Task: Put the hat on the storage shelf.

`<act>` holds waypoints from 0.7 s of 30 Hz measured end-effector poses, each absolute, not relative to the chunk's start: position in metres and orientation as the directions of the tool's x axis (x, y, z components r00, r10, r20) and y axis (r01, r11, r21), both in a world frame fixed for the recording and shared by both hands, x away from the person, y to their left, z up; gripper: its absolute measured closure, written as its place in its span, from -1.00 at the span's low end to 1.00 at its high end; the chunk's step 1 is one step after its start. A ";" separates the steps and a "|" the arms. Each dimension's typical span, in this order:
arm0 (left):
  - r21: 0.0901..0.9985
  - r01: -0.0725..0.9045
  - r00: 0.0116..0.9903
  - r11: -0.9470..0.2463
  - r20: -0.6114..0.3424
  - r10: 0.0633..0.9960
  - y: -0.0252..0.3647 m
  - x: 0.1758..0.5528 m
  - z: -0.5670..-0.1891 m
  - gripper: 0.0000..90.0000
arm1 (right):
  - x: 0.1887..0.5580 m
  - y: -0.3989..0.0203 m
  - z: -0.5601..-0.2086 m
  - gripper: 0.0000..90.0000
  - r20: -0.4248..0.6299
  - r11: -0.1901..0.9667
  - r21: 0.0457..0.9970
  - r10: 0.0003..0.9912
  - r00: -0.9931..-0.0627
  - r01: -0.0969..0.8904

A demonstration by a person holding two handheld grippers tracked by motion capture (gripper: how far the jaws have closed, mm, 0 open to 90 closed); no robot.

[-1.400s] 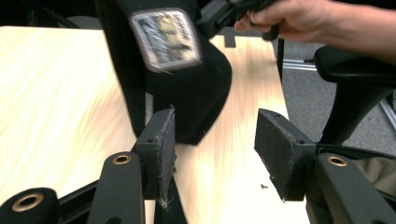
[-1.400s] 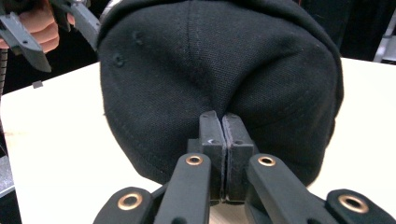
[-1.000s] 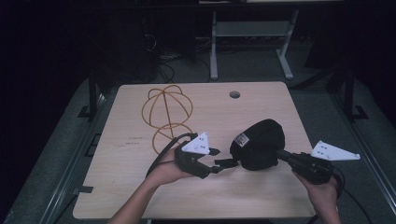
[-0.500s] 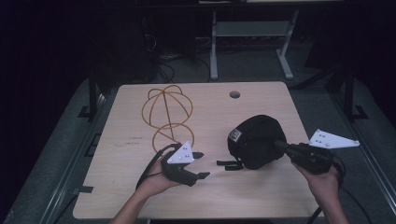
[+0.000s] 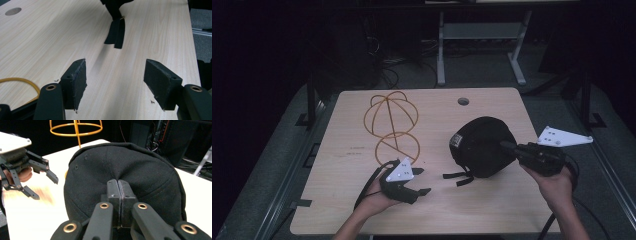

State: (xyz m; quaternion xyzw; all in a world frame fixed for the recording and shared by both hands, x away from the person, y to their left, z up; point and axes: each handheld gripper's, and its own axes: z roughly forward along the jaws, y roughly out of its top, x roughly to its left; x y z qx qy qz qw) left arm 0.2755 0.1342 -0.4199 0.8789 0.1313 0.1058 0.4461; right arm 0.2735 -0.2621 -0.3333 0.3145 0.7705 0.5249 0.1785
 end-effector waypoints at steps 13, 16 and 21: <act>0.822 0.138 0.938 -0.553 0.070 0.339 0.137 0.276 -0.424 -0.24 | 0.286 -0.249 -0.299 0.99 0.043 0.271 0.920 0.647 -0.761 0.283; 0.819 0.142 0.940 -0.556 0.066 0.336 0.137 0.276 -0.425 -0.24 | 0.289 -0.246 -0.298 0.99 0.047 0.276 0.917 0.644 -0.763 0.289; 0.820 0.140 0.939 -0.555 0.067 0.336 0.135 0.276 -0.427 -0.24 | 0.293 -0.241 -0.295 1.00 0.044 0.289 0.911 0.639 -0.768 0.293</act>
